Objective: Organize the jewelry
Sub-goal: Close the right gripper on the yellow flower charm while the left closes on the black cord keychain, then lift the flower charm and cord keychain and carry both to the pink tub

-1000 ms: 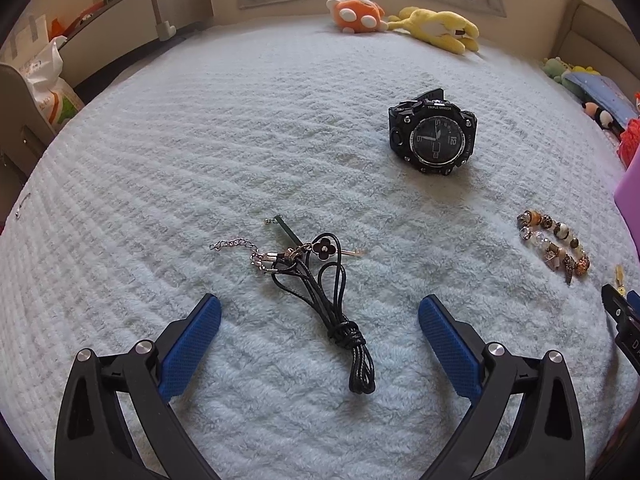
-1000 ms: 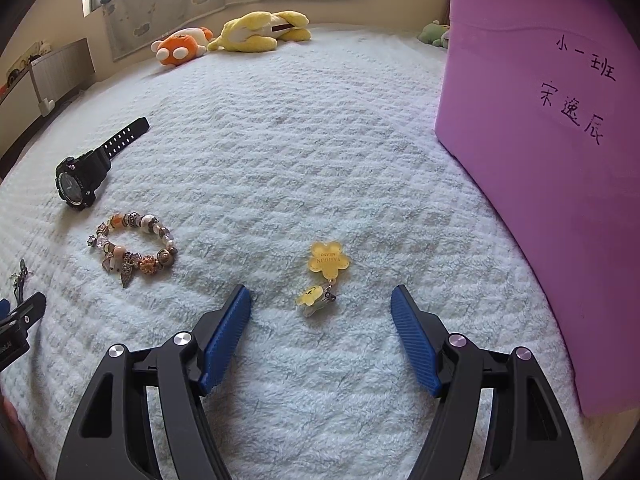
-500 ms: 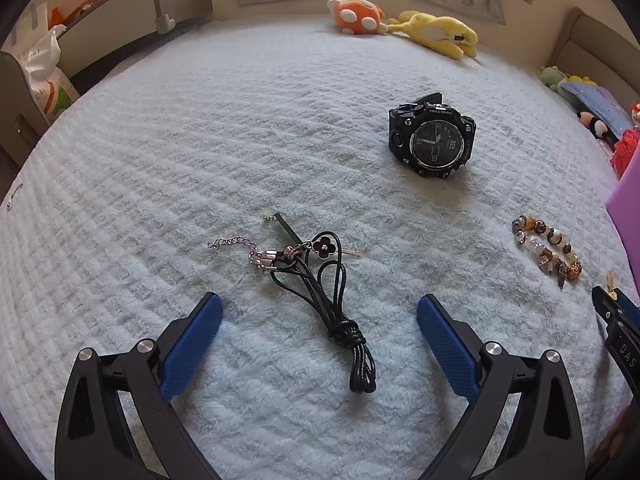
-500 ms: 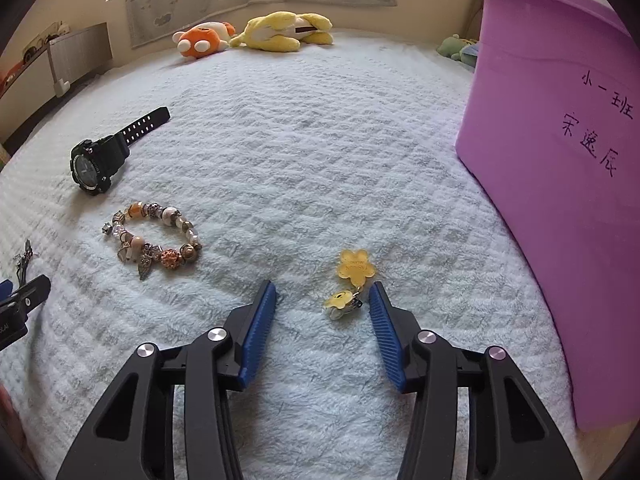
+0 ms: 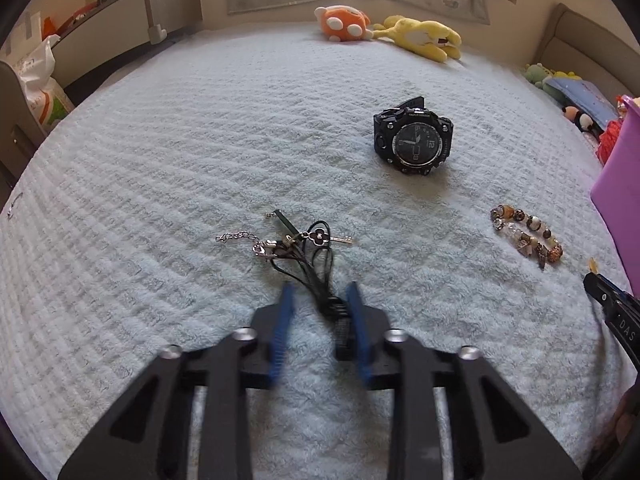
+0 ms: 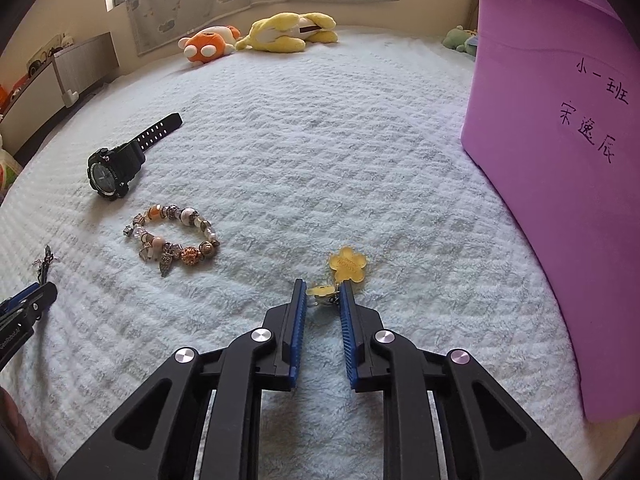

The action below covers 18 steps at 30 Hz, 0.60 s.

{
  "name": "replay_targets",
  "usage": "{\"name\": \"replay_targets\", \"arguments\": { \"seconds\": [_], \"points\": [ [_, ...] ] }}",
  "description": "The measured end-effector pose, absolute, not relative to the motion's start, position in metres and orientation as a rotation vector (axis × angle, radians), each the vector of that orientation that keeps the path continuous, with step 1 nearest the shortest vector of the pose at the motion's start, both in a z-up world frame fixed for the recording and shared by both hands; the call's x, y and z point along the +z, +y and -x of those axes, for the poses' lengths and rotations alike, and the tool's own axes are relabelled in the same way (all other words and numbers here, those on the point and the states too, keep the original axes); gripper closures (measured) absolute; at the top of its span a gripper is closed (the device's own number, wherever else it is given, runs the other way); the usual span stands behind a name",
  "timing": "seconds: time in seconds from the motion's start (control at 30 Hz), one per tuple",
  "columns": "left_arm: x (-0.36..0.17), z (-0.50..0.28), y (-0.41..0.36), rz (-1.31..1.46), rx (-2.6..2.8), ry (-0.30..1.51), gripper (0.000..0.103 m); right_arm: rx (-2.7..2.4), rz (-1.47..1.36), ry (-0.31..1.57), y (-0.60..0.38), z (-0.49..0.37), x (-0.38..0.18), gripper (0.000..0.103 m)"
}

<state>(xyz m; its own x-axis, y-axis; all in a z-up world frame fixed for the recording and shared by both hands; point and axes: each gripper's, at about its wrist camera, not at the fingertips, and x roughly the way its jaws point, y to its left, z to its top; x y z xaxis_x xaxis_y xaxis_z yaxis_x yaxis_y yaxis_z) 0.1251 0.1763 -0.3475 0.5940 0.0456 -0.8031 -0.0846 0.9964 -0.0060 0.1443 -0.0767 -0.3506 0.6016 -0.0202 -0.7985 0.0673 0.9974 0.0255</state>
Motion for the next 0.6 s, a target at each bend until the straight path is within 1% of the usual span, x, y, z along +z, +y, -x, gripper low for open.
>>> {"name": "replay_targets", "arguments": {
  "seconds": [0.3, 0.6],
  "points": [
    [-0.328, -0.116, 0.180, 0.051, 0.042, 0.916, 0.092, -0.030, -0.083, 0.947, -0.077, -0.131, -0.344, 0.086],
    [-0.304, -0.102, 0.176, 0.058, -0.049, 0.965, 0.092, -0.001, -0.111, 0.984, -0.067, -0.110, -0.321, 0.086]
  ]
}}
